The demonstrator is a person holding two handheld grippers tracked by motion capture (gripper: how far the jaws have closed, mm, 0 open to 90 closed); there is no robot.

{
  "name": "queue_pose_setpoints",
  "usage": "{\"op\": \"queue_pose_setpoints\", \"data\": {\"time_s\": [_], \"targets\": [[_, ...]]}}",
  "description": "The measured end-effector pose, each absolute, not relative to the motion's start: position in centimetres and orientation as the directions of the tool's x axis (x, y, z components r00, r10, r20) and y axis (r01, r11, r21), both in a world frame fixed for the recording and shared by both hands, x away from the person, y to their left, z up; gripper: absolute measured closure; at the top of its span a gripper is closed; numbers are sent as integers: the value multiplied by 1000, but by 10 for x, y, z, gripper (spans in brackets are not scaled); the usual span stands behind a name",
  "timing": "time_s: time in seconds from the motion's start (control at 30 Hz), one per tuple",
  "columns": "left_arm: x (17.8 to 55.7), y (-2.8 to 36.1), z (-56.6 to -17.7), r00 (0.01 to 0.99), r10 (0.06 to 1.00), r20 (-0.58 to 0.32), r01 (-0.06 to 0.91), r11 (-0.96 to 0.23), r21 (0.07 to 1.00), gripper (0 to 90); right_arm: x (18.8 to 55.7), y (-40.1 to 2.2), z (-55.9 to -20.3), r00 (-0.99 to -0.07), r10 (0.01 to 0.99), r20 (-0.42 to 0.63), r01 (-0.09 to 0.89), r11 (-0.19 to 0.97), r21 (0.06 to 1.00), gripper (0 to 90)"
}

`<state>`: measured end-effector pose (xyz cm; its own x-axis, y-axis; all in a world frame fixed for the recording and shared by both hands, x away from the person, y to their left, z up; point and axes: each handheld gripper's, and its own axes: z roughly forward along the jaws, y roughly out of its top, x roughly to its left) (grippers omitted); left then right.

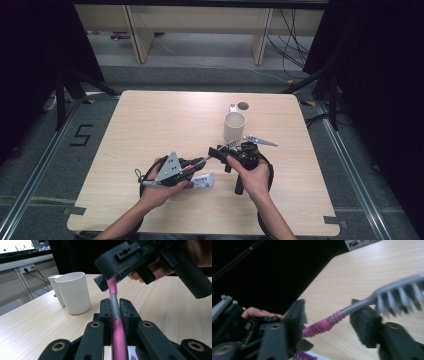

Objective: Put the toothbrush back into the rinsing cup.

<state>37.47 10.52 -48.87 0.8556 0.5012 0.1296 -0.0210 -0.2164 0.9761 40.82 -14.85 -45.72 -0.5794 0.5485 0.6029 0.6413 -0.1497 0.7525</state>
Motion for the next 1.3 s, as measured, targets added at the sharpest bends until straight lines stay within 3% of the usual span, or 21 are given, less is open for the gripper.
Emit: {"op": "queue_pose_setpoints", "data": {"time_s": [0.03,0.07,0.1,0.27,0.3,0.47,0.6,1.07,1.3], "targets": [[374,105,-489,855,501,132,-18,-225,974,808,408,-149,-457,-581,545,604,637,-158,755,612],[374,105,-489,855,501,132,-18,-225,974,808,408,-149,-457,-581,545,604,637,-158,755,612],[373,103,-489,855,502,132,-13,-233,972,807,408,-149,-455,-580,532,617,635,-179,751,685],[374,98,-492,853,505,130,3,-254,967,801,405,-149,-449,-580,464,669,648,-235,724,803],[375,95,-493,860,495,125,15,-269,963,770,404,-146,-445,-614,459,642,618,-226,753,829],[375,91,-492,869,479,120,29,-292,956,544,402,-145,-434,-664,499,557,549,-180,816,830],[373,98,-486,869,479,126,37,-317,948,469,403,-156,-419,-678,563,473,471,-161,867,831],[373,150,-459,808,563,173,31,-334,942,420,407,-171,-397,-658,685,312,383,-52,922,830],[366,188,-466,761,645,78,106,-242,964,407,413,-175,-392,-636,726,261,355,-24,934,830]]}}
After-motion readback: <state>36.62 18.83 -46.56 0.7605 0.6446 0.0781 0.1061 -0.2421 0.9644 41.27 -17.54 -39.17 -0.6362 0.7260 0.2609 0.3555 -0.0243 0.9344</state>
